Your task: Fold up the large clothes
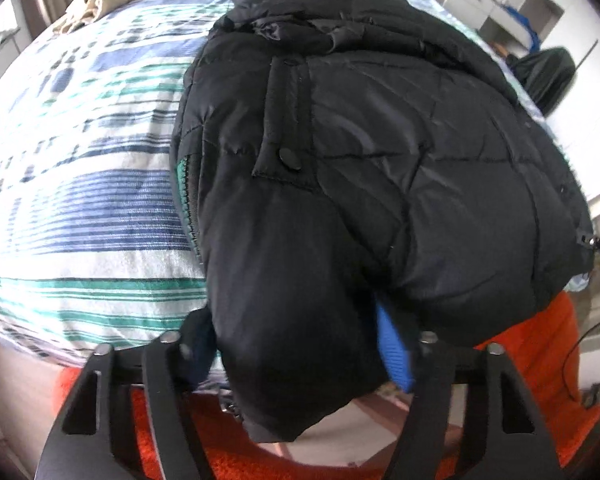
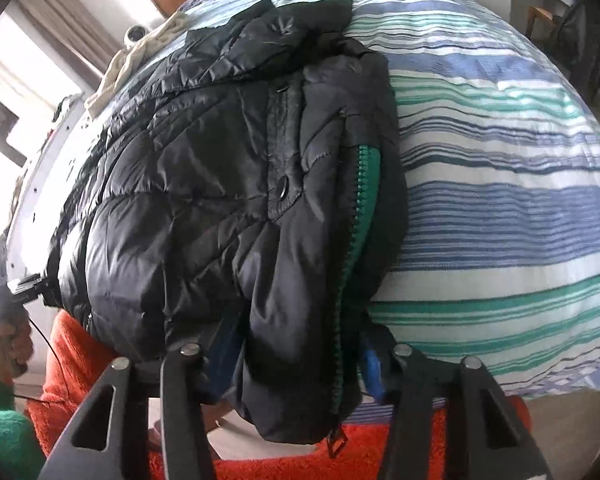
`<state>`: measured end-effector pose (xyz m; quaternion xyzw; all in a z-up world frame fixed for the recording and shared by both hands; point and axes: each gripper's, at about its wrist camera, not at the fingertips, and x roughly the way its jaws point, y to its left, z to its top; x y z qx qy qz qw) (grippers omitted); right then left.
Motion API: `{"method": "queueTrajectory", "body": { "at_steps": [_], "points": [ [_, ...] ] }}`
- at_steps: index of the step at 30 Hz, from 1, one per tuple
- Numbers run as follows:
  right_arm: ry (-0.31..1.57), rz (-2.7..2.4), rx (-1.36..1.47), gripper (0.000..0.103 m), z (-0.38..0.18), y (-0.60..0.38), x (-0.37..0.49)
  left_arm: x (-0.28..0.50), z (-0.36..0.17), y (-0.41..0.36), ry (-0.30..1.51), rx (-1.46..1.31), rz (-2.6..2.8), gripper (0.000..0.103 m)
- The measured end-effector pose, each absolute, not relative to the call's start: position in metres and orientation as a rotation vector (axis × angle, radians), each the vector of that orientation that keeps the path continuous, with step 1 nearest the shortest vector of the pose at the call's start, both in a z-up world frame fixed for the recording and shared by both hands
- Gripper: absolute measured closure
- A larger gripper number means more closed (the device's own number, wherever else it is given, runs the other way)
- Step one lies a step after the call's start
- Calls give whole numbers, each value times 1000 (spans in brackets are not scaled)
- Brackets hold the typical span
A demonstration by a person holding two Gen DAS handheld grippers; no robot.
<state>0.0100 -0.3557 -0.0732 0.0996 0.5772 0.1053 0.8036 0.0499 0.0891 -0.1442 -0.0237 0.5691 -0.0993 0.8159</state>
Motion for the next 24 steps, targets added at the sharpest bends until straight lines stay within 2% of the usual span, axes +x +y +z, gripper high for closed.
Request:
{"method": "queueTrajectory", "body": {
  "at_steps": [4,7,10,15,24],
  "points": [
    [1230,236,198,70,-68,-353,10,55,-136,85,1224,-39,-213,58],
    [1227,233,205,71,-68,-353,11,58,-135,89,1230,-75,-209,69],
    [1222,234,214,72,-67,-354,10,59,-133,95,1224,-117,-218,75],
    [1211,243,233,78,-61,-358,10,58,-127,104,1211,-141,-235,81],
    [1155,255,257,85,-34,-359,6,50,-105,118,1160,-159,-257,83]
  ]
}}
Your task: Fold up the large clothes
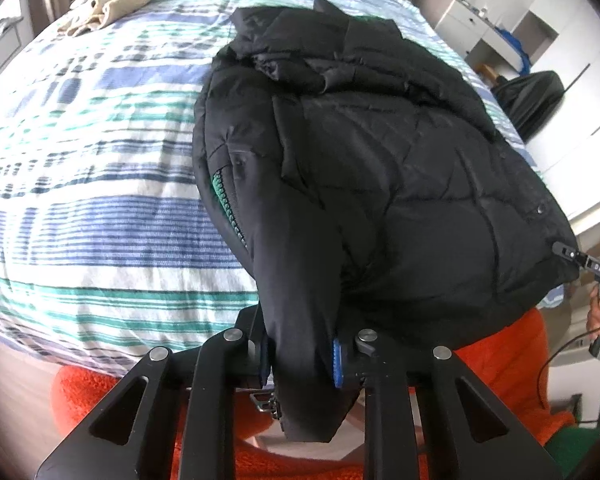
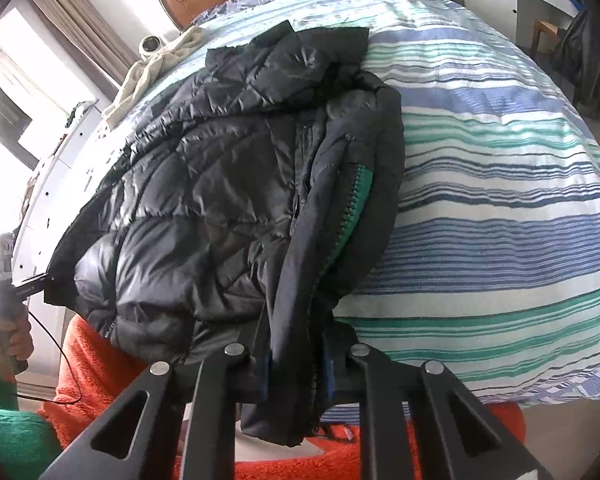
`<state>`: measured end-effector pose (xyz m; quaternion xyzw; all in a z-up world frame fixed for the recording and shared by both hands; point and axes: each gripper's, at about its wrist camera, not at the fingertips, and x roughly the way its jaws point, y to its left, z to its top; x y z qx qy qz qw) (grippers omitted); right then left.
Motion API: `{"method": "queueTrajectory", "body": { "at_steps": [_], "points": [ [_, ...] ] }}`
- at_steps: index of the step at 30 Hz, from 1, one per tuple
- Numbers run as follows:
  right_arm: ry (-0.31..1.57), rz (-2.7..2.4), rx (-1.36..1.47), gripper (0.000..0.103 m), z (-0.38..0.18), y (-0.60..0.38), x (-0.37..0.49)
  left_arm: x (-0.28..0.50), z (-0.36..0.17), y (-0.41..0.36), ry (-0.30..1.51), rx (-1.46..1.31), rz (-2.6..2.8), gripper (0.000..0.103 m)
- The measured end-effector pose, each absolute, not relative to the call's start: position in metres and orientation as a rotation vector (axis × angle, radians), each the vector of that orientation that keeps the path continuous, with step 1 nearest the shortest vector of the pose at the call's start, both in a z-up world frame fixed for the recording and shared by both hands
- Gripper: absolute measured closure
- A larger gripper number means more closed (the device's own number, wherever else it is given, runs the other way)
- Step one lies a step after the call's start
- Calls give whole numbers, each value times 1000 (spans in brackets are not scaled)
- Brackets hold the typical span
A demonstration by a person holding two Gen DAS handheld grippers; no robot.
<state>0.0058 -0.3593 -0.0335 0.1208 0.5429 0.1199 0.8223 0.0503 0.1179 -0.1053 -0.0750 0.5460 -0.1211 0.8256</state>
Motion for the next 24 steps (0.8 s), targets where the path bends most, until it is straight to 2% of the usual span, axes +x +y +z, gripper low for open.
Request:
{"method": "queueTrajectory", "body": {
  "at_steps": [8,16,20,24],
  "points": [
    [1150,276,276,87,-17,-363,-1,26,-87,125,1132,-168,-270,83],
    [1175,334,410,87,13,-376,-47,-32,-65,146,1188,-204,-300,84],
    [1134,394,534,87,48,-378,-64,-55,-22,161,1152,-221,-313,86],
    [1017,462,602,87,92,-383,-49,-42,42,172,1012,-270,-330,86]
  ]
}}
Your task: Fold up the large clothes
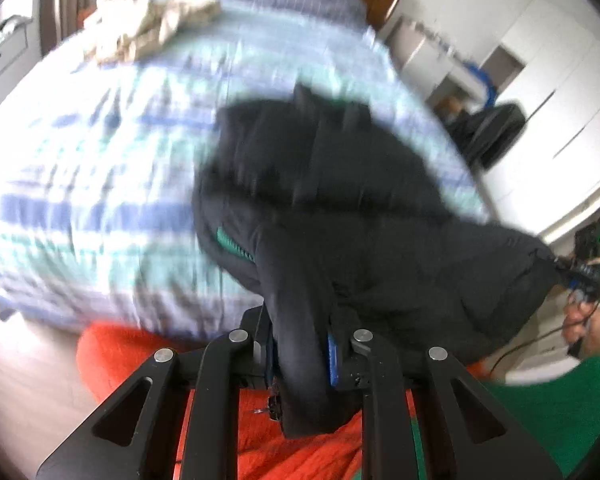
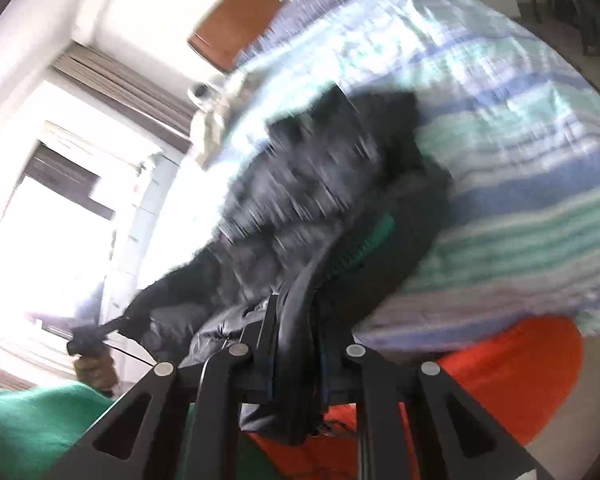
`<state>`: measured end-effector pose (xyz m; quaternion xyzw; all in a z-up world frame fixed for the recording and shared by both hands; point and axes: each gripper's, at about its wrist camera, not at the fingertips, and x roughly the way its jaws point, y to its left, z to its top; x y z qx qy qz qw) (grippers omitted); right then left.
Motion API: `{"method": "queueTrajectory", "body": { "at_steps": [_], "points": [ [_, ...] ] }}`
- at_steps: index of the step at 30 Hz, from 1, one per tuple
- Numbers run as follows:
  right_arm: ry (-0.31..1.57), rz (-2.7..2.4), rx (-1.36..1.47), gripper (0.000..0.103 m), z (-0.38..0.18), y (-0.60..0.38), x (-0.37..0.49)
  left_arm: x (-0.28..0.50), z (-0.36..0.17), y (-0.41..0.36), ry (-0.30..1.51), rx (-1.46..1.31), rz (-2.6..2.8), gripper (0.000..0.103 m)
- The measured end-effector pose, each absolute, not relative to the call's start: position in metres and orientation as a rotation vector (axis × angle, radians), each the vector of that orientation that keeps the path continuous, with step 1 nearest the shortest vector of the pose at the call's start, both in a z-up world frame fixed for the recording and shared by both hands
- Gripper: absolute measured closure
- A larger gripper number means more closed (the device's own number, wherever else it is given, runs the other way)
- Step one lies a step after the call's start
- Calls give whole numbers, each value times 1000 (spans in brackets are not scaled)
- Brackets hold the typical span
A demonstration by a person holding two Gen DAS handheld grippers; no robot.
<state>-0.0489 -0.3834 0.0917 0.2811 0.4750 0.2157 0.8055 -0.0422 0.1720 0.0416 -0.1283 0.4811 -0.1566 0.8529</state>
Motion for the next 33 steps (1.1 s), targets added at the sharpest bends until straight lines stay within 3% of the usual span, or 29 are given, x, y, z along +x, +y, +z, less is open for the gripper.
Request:
{"method": "queueTrajectory", "body": {
  "at_steps": [5,10,14,17,18,19,20,21,22,27,30,33],
  "points": [
    [905,477,654,88,91,-400,34,44,52,170,899,-313,-349,85],
    [917,415,724,88,26,-406,142,150,6,154,902,-311,-285,79],
    [970,315,822,85,-43,-412,186,201,-43,140,1030,-261,-221,74],
    [987,289,1015,74,-79,-421,191,208,-52,144,1120,-294,-237,66],
    [974,296,1069,64,-82,-424,190,206,-44,149,1116,-334,-268,55],
    [952,319,1105,45,-79,-426,187,202,-33,156,1100,-393,-317,35],
    [930,345,1124,32,-74,-427,186,198,-26,161,1079,-433,-350,24],
    [911,359,1124,7,-67,-429,186,193,-11,172,1030,-490,-395,6],
    [897,353,1097,0,-57,-432,187,189,-2,179,994,-517,-423,2],
    [958,294,696,0,-25,-411,205,189,-10,175,973,-327,-406,1],
    [1045,267,446,0,-38,-384,227,208,-63,160,1085,-201,-307,2],
    [1122,260,400,0,-63,-366,245,225,-98,144,1146,-184,-272,10]
  ]
}}
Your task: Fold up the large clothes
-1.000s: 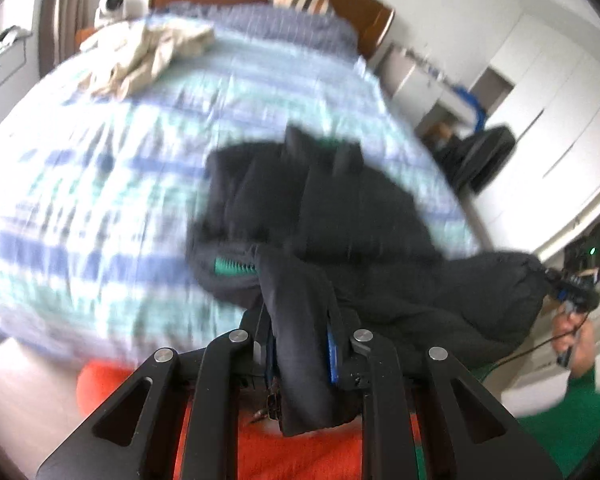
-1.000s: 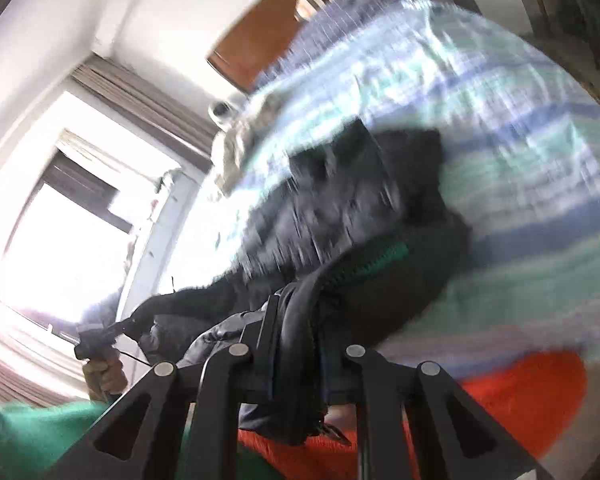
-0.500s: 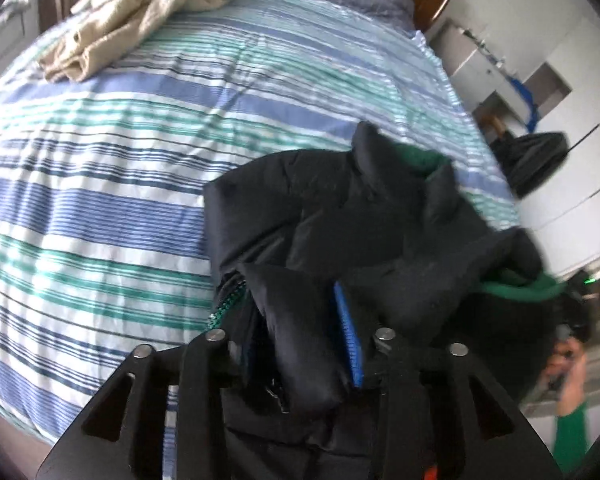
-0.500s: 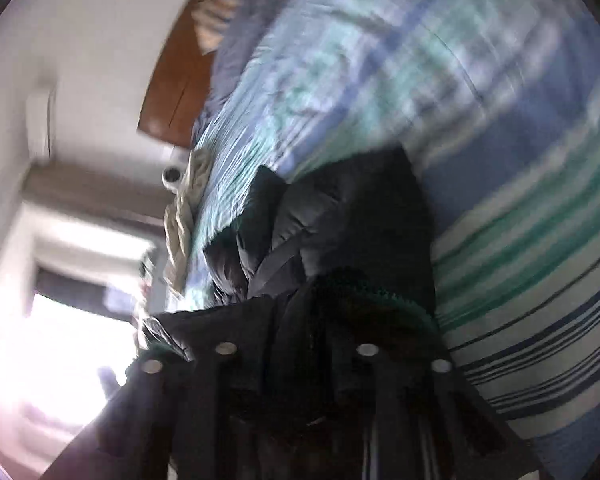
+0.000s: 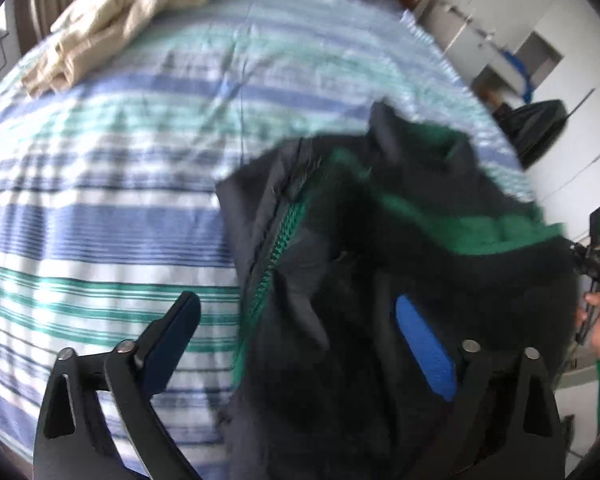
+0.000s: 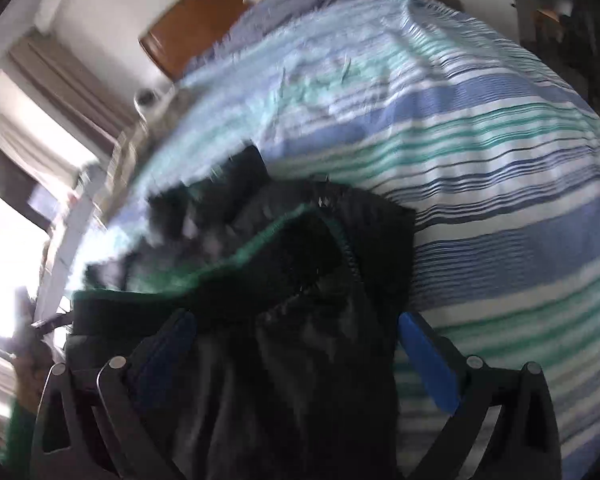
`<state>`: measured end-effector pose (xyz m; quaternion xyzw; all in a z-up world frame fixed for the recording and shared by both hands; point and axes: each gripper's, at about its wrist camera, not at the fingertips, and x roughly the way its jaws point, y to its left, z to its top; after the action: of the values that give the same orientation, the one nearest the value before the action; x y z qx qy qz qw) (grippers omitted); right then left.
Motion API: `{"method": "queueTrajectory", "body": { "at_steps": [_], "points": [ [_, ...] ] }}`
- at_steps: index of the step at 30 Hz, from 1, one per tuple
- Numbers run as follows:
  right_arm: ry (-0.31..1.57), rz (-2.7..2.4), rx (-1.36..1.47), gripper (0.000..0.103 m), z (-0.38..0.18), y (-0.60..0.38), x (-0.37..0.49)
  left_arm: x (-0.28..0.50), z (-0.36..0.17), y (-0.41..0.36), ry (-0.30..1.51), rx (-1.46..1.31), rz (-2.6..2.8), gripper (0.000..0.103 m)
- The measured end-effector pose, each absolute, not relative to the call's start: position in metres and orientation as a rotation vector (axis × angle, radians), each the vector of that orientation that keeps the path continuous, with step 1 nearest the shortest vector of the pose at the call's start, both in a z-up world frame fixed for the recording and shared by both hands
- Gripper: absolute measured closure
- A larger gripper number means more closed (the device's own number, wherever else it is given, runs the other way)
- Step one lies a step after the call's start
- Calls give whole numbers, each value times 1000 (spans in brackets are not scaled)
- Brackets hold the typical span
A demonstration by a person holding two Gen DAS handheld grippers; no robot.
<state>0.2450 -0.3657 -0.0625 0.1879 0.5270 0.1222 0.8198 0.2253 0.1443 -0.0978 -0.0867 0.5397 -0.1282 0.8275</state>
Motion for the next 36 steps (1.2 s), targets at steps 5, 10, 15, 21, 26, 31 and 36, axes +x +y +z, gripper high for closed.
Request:
{"method": "queueTrajectory", "body": {
  "at_steps": [5,10,15,21,26,31,36],
  "points": [
    [1089,218,252,81,-40,-349,235,225,-92,128,1111,-153,-216,87],
    [875,175,223,88,36,-356,232,225,-16,134,878,-183,-200,91],
    [742,81,200,88,52,-354,273,261,-6,119,741,-159,-44,90],
    [956,-63,161,88,-78,-349,313,311,-121,93,883,46,119,83],
    [925,-59,278,87,-121,-360,309,309,-146,101,850,-30,92,77],
    [887,-46,324,86,-132,-366,304,312,-160,106,845,-84,60,73],
    [868,-38,355,86,-138,-364,308,315,-166,115,845,-151,32,71]
  ]
}}
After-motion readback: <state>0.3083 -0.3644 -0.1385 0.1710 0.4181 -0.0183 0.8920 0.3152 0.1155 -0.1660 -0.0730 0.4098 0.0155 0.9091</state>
